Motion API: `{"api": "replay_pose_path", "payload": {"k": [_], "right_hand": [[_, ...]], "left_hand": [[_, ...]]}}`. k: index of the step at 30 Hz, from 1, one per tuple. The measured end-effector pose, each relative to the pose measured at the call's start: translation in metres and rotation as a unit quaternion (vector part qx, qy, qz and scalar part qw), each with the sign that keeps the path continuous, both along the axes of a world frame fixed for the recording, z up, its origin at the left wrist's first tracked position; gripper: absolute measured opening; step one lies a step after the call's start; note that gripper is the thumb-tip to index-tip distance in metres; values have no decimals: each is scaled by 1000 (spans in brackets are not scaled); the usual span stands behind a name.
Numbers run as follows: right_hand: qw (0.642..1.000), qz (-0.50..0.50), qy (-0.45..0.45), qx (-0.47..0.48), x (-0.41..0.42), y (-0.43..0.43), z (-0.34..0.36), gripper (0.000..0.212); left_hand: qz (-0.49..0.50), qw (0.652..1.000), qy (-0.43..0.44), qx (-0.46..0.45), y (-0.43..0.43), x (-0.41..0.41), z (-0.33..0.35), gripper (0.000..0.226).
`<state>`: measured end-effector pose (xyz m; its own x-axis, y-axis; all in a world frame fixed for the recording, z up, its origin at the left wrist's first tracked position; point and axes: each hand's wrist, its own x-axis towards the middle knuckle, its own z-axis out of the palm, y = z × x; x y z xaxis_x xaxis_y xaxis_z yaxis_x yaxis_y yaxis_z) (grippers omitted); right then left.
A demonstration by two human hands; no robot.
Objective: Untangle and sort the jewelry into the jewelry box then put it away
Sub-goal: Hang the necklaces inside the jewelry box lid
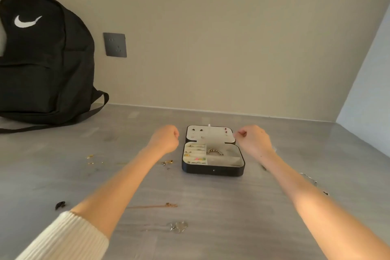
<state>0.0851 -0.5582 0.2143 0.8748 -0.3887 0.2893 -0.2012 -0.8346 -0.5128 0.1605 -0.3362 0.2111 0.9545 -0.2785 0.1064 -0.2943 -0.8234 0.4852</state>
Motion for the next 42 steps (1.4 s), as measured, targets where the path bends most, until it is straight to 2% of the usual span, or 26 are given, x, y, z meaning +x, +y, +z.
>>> {"api": "replay_pose_path", "payload": {"k": [3,5,8,11,14,18,22,26,34,38,42], "right_hand": [[999,19,31,-16,46,-10,-3,31],[996,51,53,-41,74,-11,-6,25],[992,72,89,-57,113,-8,-9,25],[983,74,150,-74,142,-5,-14,30],[979,80,174,-64,156,-5,-20,25],[985,91,145,11,159,-12,-27,11],[987,85,121,54,144,-22,-27,24],[988,89,106,64,117,-33,-27,28],[991,107,36,74,63,-31,-25,19],[993,100,-39,57,44,-24,-14,12],[993,95,-61,30,41,-20,-10,14]], "left_hand": [[18,994,84,-73,-25,35,-11,34],[31,978,147,-148,-36,52,-14,27],[31,956,221,-189,-45,66,-15,16],[19,944,255,-207,-45,72,-15,24],[17,940,261,-217,-43,69,-14,27],[15,926,287,-246,-43,62,-11,34],[4,911,311,-269,-51,48,-9,40],[-12,895,338,-291,-58,32,-11,48],[-7,897,326,-298,-53,-3,-17,54],[-5,878,347,-328,-46,-13,-16,42],[-16,902,317,-294,-48,-19,-17,24]]}}
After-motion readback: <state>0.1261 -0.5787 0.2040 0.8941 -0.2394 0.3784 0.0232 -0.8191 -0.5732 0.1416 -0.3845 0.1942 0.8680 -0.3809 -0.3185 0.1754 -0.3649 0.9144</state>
